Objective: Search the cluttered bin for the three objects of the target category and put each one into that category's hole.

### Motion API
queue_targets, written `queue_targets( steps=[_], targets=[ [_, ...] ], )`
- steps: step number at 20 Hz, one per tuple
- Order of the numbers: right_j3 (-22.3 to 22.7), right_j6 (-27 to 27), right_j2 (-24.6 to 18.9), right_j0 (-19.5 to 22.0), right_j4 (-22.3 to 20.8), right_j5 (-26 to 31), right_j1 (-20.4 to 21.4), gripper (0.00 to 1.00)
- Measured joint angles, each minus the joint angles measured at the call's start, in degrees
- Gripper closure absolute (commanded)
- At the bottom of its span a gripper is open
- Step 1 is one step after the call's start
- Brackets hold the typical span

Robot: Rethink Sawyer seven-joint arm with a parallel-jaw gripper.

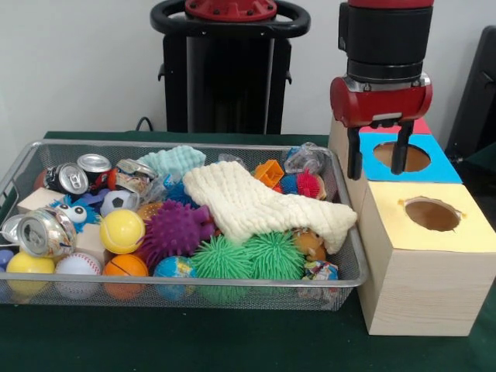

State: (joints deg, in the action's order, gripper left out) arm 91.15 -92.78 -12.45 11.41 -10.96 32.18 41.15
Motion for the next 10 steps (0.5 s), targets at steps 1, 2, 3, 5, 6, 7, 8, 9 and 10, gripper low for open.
queue_targets(
  steps=[1,2,3,5,6,7,8,9,10],
  targets=[
    [0.4,0.0,0.0,0.0,0.0,-0.1,0.1,0.00],
    [0.9,0.0,0.0,-0.1,0.0,-0.3,0.2,0.00],
    [2.3,0.0,0.0,0.0,0.0,-0.7,0.5,0.00],
    [3.0,0.0,-0.1,0.2,0.1,-0.9,0.7,0.00],
    [4.1,0.0,-0.2,0.7,0.2,-1.2,1.0,0.00],
    [4.7,0.0,-0.4,1.0,0.2,-1.3,1.2,0.00],
    [5.6,0.0,-0.5,1.5,0.3,-1.3,1.6,0.00],
    [6.5,0.0,-0.6,2.0,0.3,-1.3,2.0,0.00],
    [7.3,0.0,-0.6,2.4,0.3,-1.3,2.4,0.00]
  ],
)
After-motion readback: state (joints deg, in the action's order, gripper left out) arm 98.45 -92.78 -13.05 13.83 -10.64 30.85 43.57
